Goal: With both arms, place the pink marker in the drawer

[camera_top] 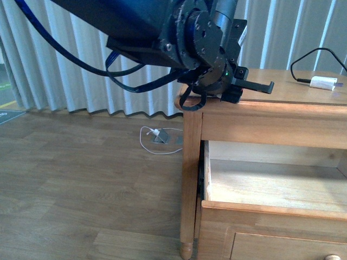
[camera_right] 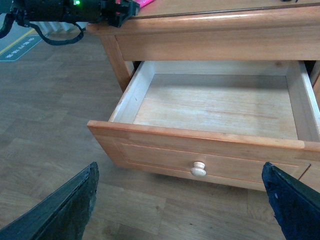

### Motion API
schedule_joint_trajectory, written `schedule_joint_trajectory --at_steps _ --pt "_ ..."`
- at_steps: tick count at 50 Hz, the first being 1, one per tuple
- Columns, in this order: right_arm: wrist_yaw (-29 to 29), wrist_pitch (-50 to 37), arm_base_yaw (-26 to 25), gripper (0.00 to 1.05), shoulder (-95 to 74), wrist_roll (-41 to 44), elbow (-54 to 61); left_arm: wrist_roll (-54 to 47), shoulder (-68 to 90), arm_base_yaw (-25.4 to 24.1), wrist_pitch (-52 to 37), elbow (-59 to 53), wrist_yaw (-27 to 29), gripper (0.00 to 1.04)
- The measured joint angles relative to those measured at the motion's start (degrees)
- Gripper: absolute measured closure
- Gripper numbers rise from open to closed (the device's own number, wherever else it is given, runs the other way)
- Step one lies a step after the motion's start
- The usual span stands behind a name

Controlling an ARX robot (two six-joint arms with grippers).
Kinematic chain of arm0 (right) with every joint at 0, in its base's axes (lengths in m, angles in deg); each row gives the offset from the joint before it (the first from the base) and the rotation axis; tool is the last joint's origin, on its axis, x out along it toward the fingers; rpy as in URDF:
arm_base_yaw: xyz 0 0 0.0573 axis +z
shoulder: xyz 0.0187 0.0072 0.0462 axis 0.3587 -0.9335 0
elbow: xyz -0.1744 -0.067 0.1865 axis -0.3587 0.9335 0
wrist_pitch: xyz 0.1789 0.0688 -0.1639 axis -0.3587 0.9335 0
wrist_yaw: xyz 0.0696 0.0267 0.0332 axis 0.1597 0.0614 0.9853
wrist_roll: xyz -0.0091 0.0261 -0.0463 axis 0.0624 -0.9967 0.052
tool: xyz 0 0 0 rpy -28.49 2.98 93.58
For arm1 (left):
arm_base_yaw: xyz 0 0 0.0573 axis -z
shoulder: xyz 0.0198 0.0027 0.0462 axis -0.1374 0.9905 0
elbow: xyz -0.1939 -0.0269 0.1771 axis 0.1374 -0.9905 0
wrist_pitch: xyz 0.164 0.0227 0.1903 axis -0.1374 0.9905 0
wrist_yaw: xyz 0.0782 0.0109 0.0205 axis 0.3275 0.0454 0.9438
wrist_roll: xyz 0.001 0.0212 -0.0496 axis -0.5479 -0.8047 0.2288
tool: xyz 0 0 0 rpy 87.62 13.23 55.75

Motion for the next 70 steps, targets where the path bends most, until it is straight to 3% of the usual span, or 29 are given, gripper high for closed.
schedule_joint_trajectory --at_steps 12,22,31,51,60,70 --pt "0.02 -0.02 0.0 0.08 0.0 0.0 0.0 -5.46 -9.57 -0.52 -4.52 -14.71 -17.9 0.9" --pt "0.02 -0.02 0.0 0.08 0.0 0.0 0.0 -7.08 -15.06 -0.31 -6.71 -22.49 -25.31 0.9" --pt "0.02 0.0 0.0 0.08 0.0 0.0 0.0 -7.39 -15.32 0.5 -8.13 -27.47 -26.8 0.9" --pt "0.02 -0.02 0.0 0.08 0.0 0.0 0.0 -7.5 -10.16 2.69 -10.36 -28.22 -22.82 0.9" --pt "0.02 -0.02 0.0 0.08 0.0 0.0 0.0 -7.45 -9.68 2.8 -10.36 -28.15 -20.15 0.62" --pt "0.0 -0.02 0.0 0.08 0.0 0.0 0.0 -7.06 -10.78 2.08 -12.46 -28.74 -13.03 0.31"
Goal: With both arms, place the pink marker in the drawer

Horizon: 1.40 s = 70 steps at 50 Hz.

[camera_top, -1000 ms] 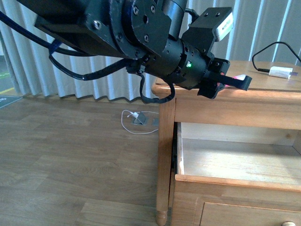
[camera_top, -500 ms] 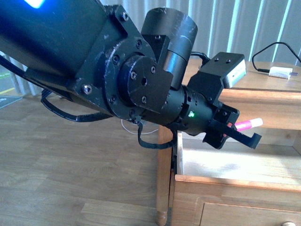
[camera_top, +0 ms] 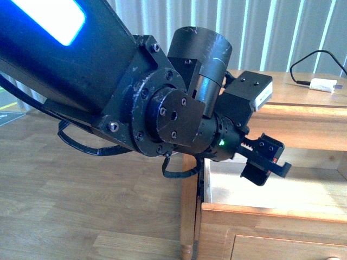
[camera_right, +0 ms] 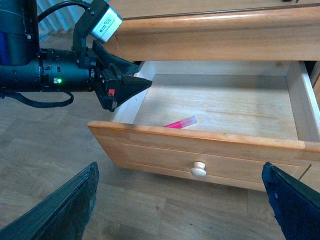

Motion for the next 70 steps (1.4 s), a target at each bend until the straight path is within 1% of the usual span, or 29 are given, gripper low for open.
schedule_joint_trajectory --at_steps 6,9,13,17,24,28,32,36,41,43,45,48,57,58,60,62,70 --pt "0.02 0.0 0.0 0.08 0.0 0.0 0.0 0.74 -4.39 -0.85 -1.46 -3.13 6.69 0.11" --pt "0.02 0.0 0.0 0.08 0.0 0.0 0.0 0.76 -7.34 -1.25 -2.58 -5.49 9.9 0.04" --pt "0.02 0.0 0.0 0.08 0.0 0.0 0.0 1.22 -11.47 -1.77 -3.98 -9.01 12.24 0.07" --pt "0.0 0.0 0.0 0.08 0.0 0.0 0.0 2.29 -16.96 -2.45 -5.57 -14.01 14.88 0.06" --pt "0.02 0.0 0.0 0.08 0.0 0.0 0.0 5.14 -33.33 -4.42 -7.85 -29.68 19.19 0.06" --pt "0.02 0.0 0.0 0.08 0.0 0.0 0.0 7.65 -46.07 -6.88 -5.86 -39.32 20.61 0.06" --pt "0.0 0.0 0.0 0.08 0.0 0.0 0.0 10.25 -56.13 -10.05 -2.4 -45.42 21.2 0.06" --pt "0.02 0.0 0.0 0.08 0.0 0.0 0.0 12.48 -64.17 -13.38 1.36 -49.62 22.08 0.06" --pt "0.0 0.0 0.0 0.08 0.0 0.0 0.0 14.62 -77.11 -18.4 8.31 -55.1 22.73 0.06" --pt "0.0 0.0 0.0 0.08 0.0 0.0 0.0 15.39 -81.61 -19.65 10.51 -56.94 23.06 0.06" --pt "0.0 0.0 0.0 0.08 0.0 0.0 0.0 15.63 -85.81 -20.39 12.5 -58.47 24.79 0.06" --pt "0.02 0.02 0.0 0.08 0.0 0.0 0.0 16.48 -90.09 -21.05 14.6 -59.71 25.05 0.06" --pt "0.0 0.0 0.0 0.08 0.0 0.0 0.0 17.05 -91.41 -21.35 14.78 -59.91 25.14 0.06" --pt "0.02 0.02 0.0 0.08 0.0 0.0 0.0 16.66 -91.56 -21.55 14.1 -60.24 24.22 0.08" --pt "0.0 0.0 0.0 0.08 0.0 0.0 0.0 16.04 -92.28 -22.47 10.49 -61.9 21.31 0.14" --pt "0.02 0.0 0.0 0.08 0.0 0.0 0.0 15.43 -93.29 -23.3 7.82 -63.6 19.71 0.22" --pt "0.02 0.0 0.0 0.08 0.0 0.0 0.0 14.6 -96.78 -25.86 6.1 -68.02 17.14 0.49"
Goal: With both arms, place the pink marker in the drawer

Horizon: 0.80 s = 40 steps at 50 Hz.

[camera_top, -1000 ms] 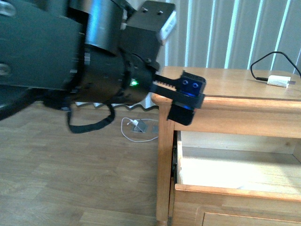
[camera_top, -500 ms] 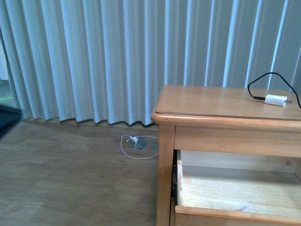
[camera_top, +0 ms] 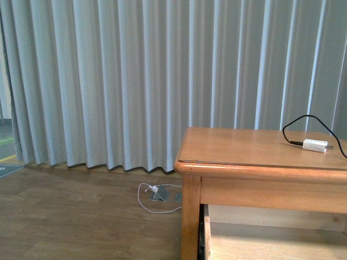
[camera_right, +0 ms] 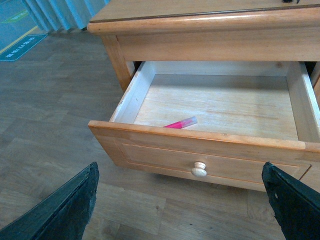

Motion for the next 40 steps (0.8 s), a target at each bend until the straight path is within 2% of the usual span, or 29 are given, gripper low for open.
schedule_joint_trajectory --at_steps 5,15,40 --pt "-0.02 0.0 0.0 0.08 0.0 0.0 0.0 -0.39 -1.95 -5.07 0.0 -2.32 -6.32 0.66" --pt "0.02 0.02 0.0 0.08 0.0 0.0 0.0 -0.42 -5.2 -6.86 -0.02 -5.22 -6.75 1.0" --pt "-0.02 0.0 0.0 0.08 0.0 0.0 0.0 -0.59 -12.98 -6.93 3.45 -9.38 -6.86 1.01"
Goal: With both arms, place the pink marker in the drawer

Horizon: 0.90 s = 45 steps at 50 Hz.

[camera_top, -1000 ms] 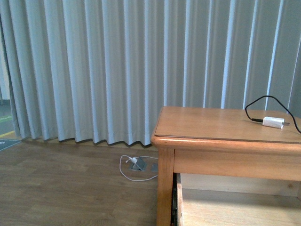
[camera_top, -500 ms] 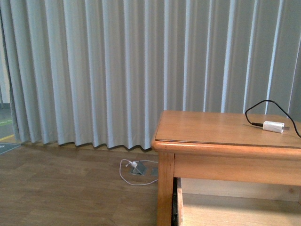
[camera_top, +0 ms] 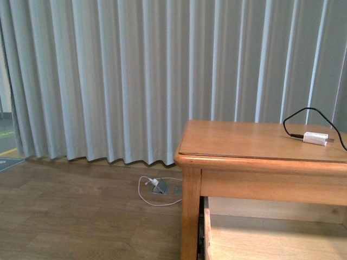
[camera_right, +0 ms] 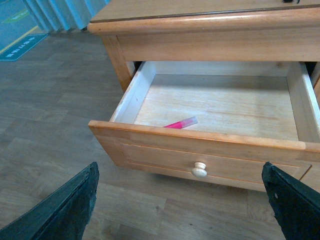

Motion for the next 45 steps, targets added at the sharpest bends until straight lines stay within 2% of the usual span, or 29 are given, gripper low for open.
schedule_joint_trajectory --at_steps 4,19,22,24,34,45 --pt "-0.02 0.0 0.0 0.08 0.0 0.0 0.0 0.0 -6.6 0.0 6.73 -0.59 -0.02 1.01" --pt "-0.24 -0.07 0.02 0.08 0.04 0.02 0.04 0.02 -9.42 0.0 6.88 -1.49 0.0 1.0" --pt "-11.04 -5.44 2.6 0.08 0.31 -1.44 1.49 -0.02 -9.42 0.0 6.88 -1.49 0.0 0.85" --pt "-12.09 -4.87 2.84 0.08 -1.01 -1.84 0.9 -0.02 -9.42 0.0 6.88 -1.49 0.0 0.76" --pt "-3.8 -2.67 1.27 0.08 -15.52 -0.61 -0.98 -0.02 -9.44 0.0 6.88 -1.49 0.0 0.4" --pt "-3.3 -9.42 -0.98 0.08 -36.02 4.37 -3.58 -0.07 -9.42 0.0 6.88 -1.49 0.0 0.04"
